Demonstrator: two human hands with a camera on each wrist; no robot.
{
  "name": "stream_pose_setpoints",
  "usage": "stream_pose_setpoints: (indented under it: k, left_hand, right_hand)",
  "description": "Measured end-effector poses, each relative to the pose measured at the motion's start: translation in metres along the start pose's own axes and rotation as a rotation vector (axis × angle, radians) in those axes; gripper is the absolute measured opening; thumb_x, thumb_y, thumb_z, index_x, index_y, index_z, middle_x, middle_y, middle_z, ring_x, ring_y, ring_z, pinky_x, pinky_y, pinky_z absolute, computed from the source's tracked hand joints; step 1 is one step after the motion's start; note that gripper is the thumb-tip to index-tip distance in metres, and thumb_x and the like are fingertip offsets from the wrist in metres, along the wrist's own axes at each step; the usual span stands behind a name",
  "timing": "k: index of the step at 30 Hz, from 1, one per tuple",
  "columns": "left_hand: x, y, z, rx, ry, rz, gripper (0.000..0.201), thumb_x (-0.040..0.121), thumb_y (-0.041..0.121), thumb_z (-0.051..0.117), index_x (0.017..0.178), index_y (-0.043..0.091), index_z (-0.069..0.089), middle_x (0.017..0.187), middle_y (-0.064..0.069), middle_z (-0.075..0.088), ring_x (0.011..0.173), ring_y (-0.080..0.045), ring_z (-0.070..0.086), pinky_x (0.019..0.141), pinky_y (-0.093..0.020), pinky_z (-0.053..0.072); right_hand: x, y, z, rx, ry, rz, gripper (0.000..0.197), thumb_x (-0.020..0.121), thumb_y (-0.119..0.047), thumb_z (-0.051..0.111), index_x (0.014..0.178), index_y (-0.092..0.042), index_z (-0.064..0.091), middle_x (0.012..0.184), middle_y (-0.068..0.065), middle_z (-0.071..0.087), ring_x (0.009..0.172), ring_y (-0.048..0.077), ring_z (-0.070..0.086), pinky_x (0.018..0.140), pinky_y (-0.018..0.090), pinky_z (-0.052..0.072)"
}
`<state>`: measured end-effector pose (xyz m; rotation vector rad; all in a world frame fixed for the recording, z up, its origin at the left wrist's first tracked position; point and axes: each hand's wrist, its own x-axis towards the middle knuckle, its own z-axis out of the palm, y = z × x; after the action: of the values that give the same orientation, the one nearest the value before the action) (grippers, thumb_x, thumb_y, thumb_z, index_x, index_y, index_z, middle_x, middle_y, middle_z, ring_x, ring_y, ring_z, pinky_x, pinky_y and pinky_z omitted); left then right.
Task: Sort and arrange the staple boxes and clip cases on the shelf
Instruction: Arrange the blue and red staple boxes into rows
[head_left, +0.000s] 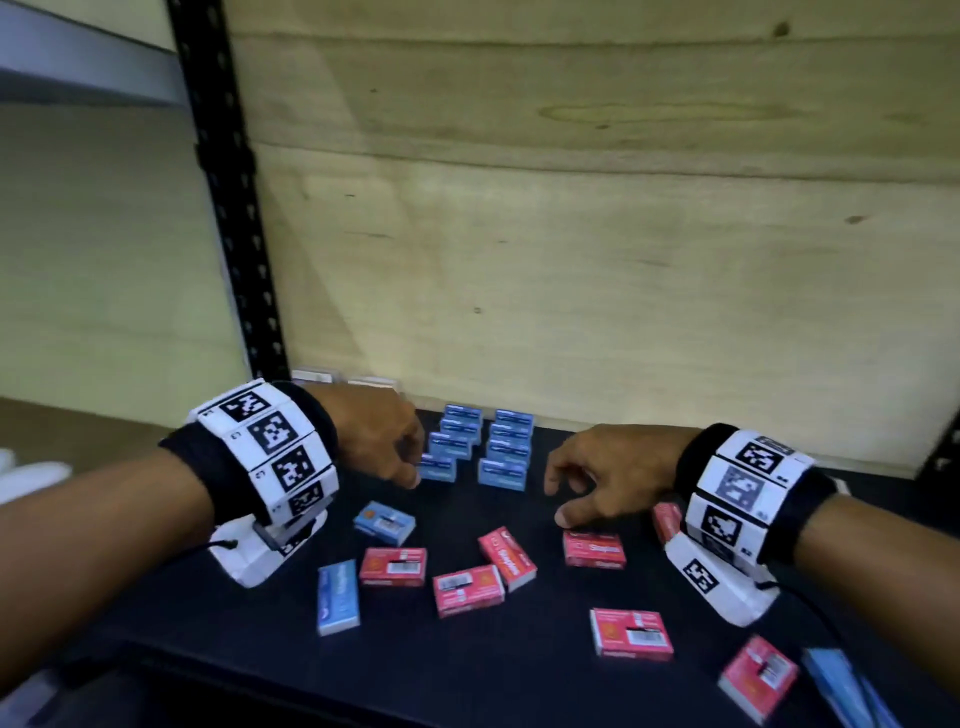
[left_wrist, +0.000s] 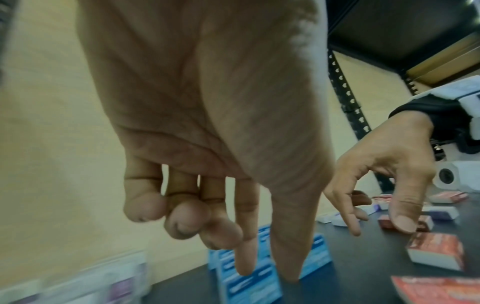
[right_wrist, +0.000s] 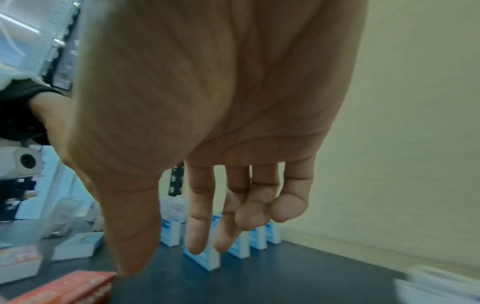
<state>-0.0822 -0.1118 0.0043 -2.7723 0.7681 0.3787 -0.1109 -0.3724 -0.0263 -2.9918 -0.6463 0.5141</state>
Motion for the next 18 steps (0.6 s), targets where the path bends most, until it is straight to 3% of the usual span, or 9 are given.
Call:
stream_pose_setpoints:
  k: [4, 7, 10, 15, 18]
  left_hand:
    - [-0.023, -0.024, 0.010, -0.009, -0.027, -0.044, 0.026, 0.090, 0.044, 0.061, 0.111, 0.029, 0.064, 0.083, 0.016, 0.054, 0.084, -0.008, 0.052, 0.071, -0.022, 0.038]
    - [-0.041, -0.035, 0.017, -0.048, -0.032, -0.075, 0.027, 0.087, 0.045, 0.064, 0.108, 0.028, 0.066, 0.082, 0.015, 0.059, 0.082, -0.008, 0.056, 0.067, -0.021, 0.040]
    - [-0.057, -0.039, 0.027, -0.077, -0.049, -0.080, 0.032, 0.084, 0.047, 0.068, 0.110, 0.030, 0.064, 0.074, 0.017, 0.052, 0.073, -0.004, 0.051, 0.059, -0.019, 0.037]
    - [-0.076, -0.033, 0.045, -0.172, -0.105, -0.086, 0.047, 0.076, 0.060, 0.071, 0.110, 0.028, 0.062, 0.067, 0.016, 0.051, 0.059, 0.002, 0.047, 0.056, -0.019, 0.036]
    - [-0.081, -0.026, 0.056, -0.189, -0.127, -0.066, 0.060, 0.069, 0.067, 0.072, 0.114, 0.029, 0.060, 0.068, 0.017, 0.052, 0.061, 0.002, 0.048, 0.059, -0.022, 0.036]
  right_hand:
    - [0.026, -0.032, -0.004, -0.047, -0.003, -0.075, 0.038, 0.087, -0.054, 0.065, 0.116, -0.030, 0.061, 0.091, -0.012, 0.060, 0.082, 0.011, 0.059, 0.073, 0.025, 0.046]
    - [0.043, -0.055, -0.006, -0.076, -0.011, -0.132, 0.035, 0.088, -0.051, 0.064, 0.116, -0.030, 0.061, 0.091, -0.012, 0.060, 0.082, 0.011, 0.059, 0.072, 0.026, 0.046]
    - [0.059, -0.079, -0.009, -0.128, -0.029, -0.211, 0.036, 0.090, -0.045, 0.066, 0.122, -0.029, 0.059, 0.091, -0.013, 0.058, 0.084, 0.012, 0.057, 0.074, 0.026, 0.045]
    - [0.075, -0.114, -0.012, -0.187, -0.036, -0.363, 0.057, 0.087, -0.032, 0.073, 0.138, -0.031, 0.049, 0.115, -0.007, 0.055, 0.090, 0.008, 0.050, 0.079, 0.026, 0.042]
    - [0.081, -0.129, -0.011, -0.255, -0.079, -0.408, 0.069, 0.086, -0.025, 0.074, 0.145, -0.036, 0.042, 0.124, -0.002, 0.051, 0.093, 0.009, 0.046, 0.080, 0.028, 0.041]
